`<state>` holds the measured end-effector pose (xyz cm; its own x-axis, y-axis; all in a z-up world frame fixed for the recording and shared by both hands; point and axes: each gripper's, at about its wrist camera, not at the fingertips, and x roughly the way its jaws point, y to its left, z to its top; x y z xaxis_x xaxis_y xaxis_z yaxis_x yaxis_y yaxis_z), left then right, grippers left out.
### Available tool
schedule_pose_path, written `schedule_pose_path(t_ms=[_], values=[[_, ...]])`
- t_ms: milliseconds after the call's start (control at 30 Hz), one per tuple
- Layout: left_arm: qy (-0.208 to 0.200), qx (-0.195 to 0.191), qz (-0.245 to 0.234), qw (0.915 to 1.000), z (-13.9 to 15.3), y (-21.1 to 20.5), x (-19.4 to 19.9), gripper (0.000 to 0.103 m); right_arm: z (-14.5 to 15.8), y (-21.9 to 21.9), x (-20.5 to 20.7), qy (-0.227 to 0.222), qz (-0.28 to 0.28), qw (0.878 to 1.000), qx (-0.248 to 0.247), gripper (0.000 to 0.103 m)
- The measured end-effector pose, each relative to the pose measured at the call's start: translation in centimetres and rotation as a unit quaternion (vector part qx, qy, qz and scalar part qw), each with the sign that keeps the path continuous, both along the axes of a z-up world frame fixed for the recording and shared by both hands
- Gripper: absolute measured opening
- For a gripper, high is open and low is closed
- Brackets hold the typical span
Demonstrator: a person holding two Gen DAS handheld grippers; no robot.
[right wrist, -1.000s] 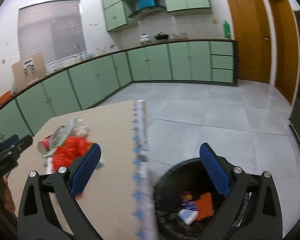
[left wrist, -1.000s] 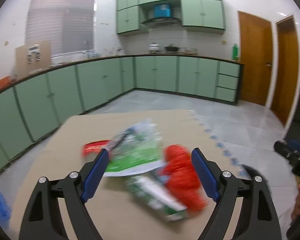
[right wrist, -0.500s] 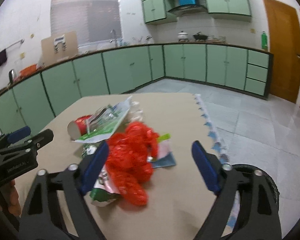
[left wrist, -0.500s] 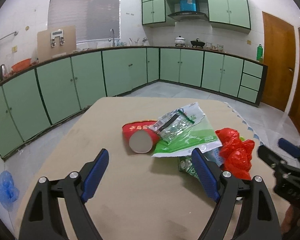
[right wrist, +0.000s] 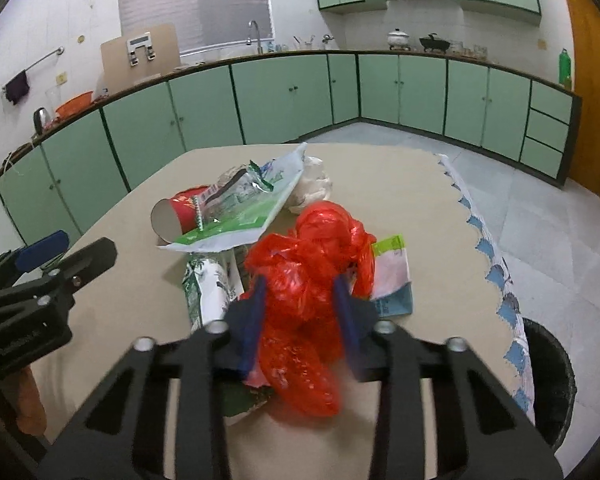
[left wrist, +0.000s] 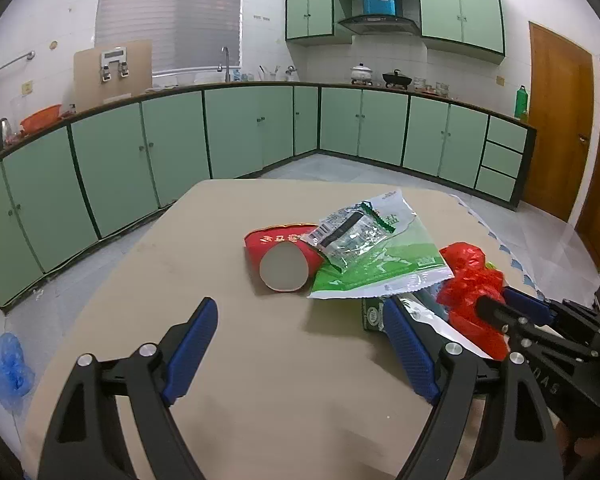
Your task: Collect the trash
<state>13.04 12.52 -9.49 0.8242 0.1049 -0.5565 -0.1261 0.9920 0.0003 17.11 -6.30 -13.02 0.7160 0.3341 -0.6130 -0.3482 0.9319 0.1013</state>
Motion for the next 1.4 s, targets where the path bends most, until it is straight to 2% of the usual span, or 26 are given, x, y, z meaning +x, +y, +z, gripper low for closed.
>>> schedule_pose_path(t_ms=[67,167,400,567,933,1167,1267,1400], values=[[0.000,-0.002,-0.002,1.0000,0.0,-0.2,-0.1,0.083,0.2,-0.3,-0.1,0.002,0.006,1.000,0.008,0.016],[-0.001,-0.001,-0.006,1.0000,0.2,-0.6,-0.2,0.083,0.6,-1.1,-0.8,-0.002,0.011,1.000,0.026,0.013],[-0.001,0.000,-0.017,0.9999,0.4,-1.8,-0.5,0.083,3.3,-3.5,-2.8,-0.031,0.024,0.996,0.076,0.012],[-0.002,-0.001,-0.029,0.9996,0.6,-2.7,-0.8,0.083,4.9,-5.2,-4.1,-0.044,0.020,0.995,0.087,0.012],[0.017,-0.020,-0.058,0.9980,-0.4,-6.4,-0.6,0.083,4.3,-8.9,-4.6,-0.042,-0.038,0.995,0.079,0.012],[0.037,-0.003,-0.060,0.9975,-2.2,-9.2,0.3,0.083,3.4,-9.8,-4.3,-0.039,-0.049,0.995,0.074,0.012],[0.051,0.002,-0.055,0.9972,-3.0,-9.4,0.7,0.083,3.1,-10.0,-4.1,-0.036,-0.051,0.995,0.076,0.012],[0.061,-0.015,-0.043,0.9971,-3.6,-8.7,1.1,0.082,2.6,-10.1,-3.8,-0.030,-0.050,0.995,0.078,0.012]])
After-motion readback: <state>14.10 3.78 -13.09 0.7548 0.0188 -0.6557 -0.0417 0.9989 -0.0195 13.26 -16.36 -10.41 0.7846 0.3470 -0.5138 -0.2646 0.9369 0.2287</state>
